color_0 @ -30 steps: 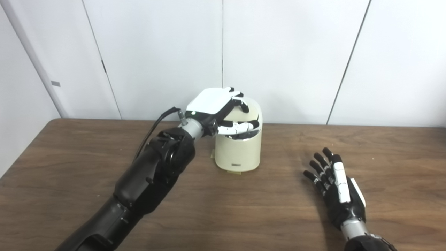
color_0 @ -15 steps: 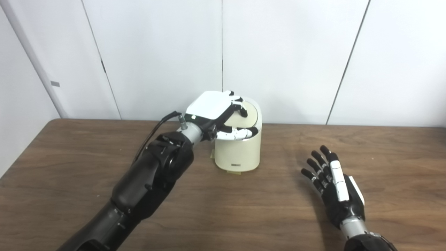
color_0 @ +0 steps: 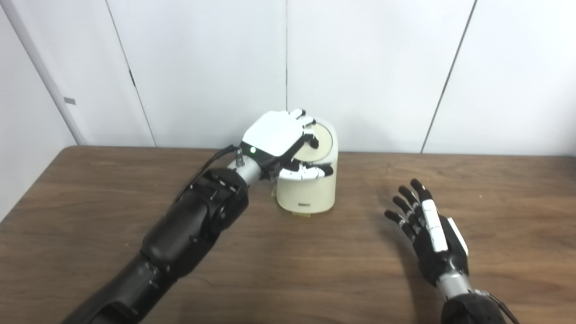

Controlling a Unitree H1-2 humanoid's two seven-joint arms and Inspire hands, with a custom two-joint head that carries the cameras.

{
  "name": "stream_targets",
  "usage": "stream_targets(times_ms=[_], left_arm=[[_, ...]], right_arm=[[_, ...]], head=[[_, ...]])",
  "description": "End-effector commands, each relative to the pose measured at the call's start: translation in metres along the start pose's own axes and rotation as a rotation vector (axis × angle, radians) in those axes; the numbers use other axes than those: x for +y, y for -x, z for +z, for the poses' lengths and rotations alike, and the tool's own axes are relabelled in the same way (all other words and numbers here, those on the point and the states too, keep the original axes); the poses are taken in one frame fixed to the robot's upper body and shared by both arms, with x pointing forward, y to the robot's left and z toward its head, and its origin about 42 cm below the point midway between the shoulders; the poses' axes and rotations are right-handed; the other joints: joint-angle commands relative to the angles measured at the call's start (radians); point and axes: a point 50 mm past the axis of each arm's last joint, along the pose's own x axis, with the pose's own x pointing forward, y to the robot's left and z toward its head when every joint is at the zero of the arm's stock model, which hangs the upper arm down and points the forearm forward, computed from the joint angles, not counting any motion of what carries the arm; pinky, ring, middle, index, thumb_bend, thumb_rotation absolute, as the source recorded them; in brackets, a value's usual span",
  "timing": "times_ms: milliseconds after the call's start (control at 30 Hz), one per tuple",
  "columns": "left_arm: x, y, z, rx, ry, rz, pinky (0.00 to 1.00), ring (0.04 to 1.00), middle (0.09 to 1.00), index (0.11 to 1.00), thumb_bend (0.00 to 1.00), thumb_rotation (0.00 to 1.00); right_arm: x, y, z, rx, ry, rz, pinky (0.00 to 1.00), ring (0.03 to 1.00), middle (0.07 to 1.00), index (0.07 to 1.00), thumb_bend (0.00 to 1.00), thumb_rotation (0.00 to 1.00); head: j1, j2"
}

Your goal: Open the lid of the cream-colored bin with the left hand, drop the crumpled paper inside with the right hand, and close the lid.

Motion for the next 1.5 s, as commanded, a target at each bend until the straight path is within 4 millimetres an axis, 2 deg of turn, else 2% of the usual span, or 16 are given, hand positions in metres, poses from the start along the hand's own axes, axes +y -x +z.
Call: stream_targets(times_ms=[0, 233, 400, 500, 567, 700, 733, 767, 800, 833, 867, 967, 1100, 1267, 1433, 1467], left_arm=[[-0.011, -0.001, -0.014, 0.046, -0.047, -0.085, 0.95, 0.992, 0.94, 0.727, 0.6, 0.93], [-0.022, -0.002, -0.015, 0.036, -0.052, -0.12, 0.95, 0.989, 0.946, 0.726, 0.62, 0.93], [-0.013, 0.005, -0.015, 0.029, 0.062, -0.065, 0.92, 0.966, 0.93, 0.757, 0.59, 0.9], [0.0, 0.016, -0.016, 0.034, 0.212, 0.033, 0.79, 0.893, 0.874, 0.757, 0.54, 0.81], [0.005, 0.024, -0.021, 0.051, 0.293, 0.092, 0.75, 0.866, 0.859, 0.771, 0.52, 0.77], [0.012, 0.044, -0.032, 0.113, 0.516, 0.229, 0.76, 0.856, 0.852, 0.811, 0.49, 0.68], [0.014, 0.048, -0.034, 0.124, 0.56, 0.254, 0.77, 0.861, 0.861, 0.838, 0.47, 0.72], [0.015, 0.053, -0.036, 0.136, 0.651, 0.286, 0.78, 0.872, 0.88, 0.878, 0.45, 0.82], [0.016, 0.058, -0.039, 0.147, 0.755, 0.324, 0.81, 0.871, 0.876, 0.887, 0.45, 0.76], [0.015, 0.064, -0.043, 0.159, 0.856, 0.367, 0.81, 0.87, 0.874, 0.885, 0.45, 0.74], [0.013, 0.071, -0.049, 0.173, 0.944, 0.406, 0.82, 0.864, 0.865, 0.884, 0.45, 0.7], [0.005, 0.088, -0.06, 0.195, 1.084, 0.476, 0.85, 0.881, 0.877, 0.916, 0.43, 0.7], [-0.009, 0.118, -0.07, 0.254, 1.216, 0.576, 0.87, 0.882, 0.879, 0.93, 0.44, 0.66], [-0.043, 0.158, -0.068, 0.362, 1.406, 0.644, 0.91, 0.912, 0.909, 0.956, 0.46, 0.68], [-0.075, 0.184, -0.061, 0.427, 1.51, 0.609, 0.99, 0.957, 0.962, 0.991, 0.45, 0.71], [-0.081, 0.188, -0.058, 0.445, 1.523, 0.59, 0.99, 0.964, 0.969, 0.996, 0.44, 0.74]], right_arm=[[0.009, -0.006, 0.02, -0.079, -0.009, 0.037, 0.81, 0.924, 0.93, 0.972, 0.61, 0.76], [0.012, -0.007, 0.02, -0.084, 0.001, 0.032, 0.82, 0.924, 0.932, 0.977, 0.61, 0.78], [0.012, -0.008, 0.021, -0.086, -0.011, 0.027, 0.82, 0.924, 0.93, 0.975, 0.59, 0.79], [0.011, -0.009, 0.022, -0.083, -0.017, 0.017, 0.83, 0.921, 0.927, 0.965, 0.6, 0.78], [0.011, -0.009, 0.023, -0.082, -0.013, 0.013, 0.83, 0.923, 0.928, 0.966, 0.6, 0.78], [0.009, -0.01, 0.023, -0.087, 0.007, 0.017, 0.82, 0.917, 0.925, 0.966, 0.6, 0.8], [0.008, -0.01, 0.023, -0.089, 0.009, 0.018, 0.81, 0.916, 0.925, 0.967, 0.6, 0.8], [0.008, -0.009, 0.023, -0.089, 0.007, 0.017, 0.81, 0.916, 0.925, 0.966, 0.6, 0.8], [0.008, -0.009, 0.023, -0.087, 0.008, 0.013, 0.8, 0.913, 0.922, 0.961, 0.6, 0.8], [0.008, -0.009, 0.024, -0.084, 0.007, 0.011, 0.8, 0.912, 0.921, 0.961, 0.6, 0.8], [0.008, -0.008, 0.024, -0.081, 0.006, 0.01, 0.81, 0.913, 0.922, 0.959, 0.6, 0.8], [0.006, -0.008, 0.025, -0.077, 0.004, 0.014, 0.83, 0.923, 0.928, 0.96, 0.59, 0.81], [0.003, -0.008, 0.024, -0.072, 0.004, 0.021, 0.83, 0.928, 0.935, 0.964, 0.57, 0.82], [-0.002, -0.008, 0.024, -0.071, 0.006, 0.025, 0.82, 0.925, 0.933, 0.963, 0.57, 0.82], [-0.006, -0.007, 0.026, -0.077, 0.021, 0.027, 0.83, 0.929, 0.938, 0.963, 0.56, 0.83], [-0.007, -0.006, 0.026, -0.08, 0.04, 0.028, 0.83, 0.931, 0.938, 0.962, 0.56, 0.86]], head=[[-0.008, 0.001], [-0.01, -0.004], [-0.006, -0.007], [0.0, -0.008], [0.001, -0.009], [0.003, -0.012], [0.003, -0.011], [0.005, -0.012], [0.005, -0.012], [0.006, -0.009], [0.007, -0.009], [0.012, -0.009], [0.017, -0.008], [0.027, -0.007], [0.03, 0.001], [0.029, 0.003]])
